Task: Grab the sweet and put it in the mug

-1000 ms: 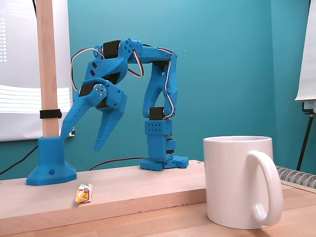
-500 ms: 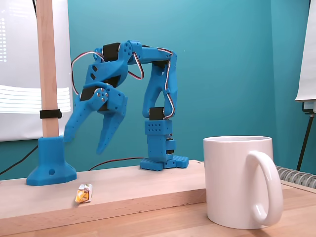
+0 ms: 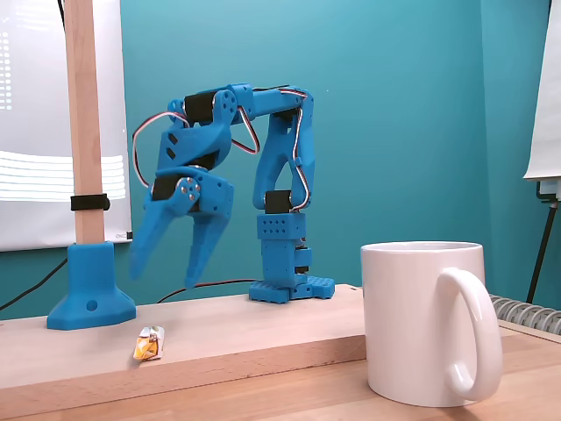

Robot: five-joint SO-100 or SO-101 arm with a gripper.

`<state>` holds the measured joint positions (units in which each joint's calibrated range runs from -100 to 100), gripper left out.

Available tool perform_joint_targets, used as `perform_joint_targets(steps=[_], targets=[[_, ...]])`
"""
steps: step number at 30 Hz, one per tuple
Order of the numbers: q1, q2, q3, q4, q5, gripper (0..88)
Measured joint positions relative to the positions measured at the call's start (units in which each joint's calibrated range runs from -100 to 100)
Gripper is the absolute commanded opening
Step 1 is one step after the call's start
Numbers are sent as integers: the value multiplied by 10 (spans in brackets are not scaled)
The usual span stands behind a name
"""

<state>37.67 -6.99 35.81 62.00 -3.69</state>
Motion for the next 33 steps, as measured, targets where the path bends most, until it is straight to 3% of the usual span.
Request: perform_joint_targets(steps=[26,33], targets=[[1,152,-120,-1,0,296],[47,161,-163,-2,0,296]])
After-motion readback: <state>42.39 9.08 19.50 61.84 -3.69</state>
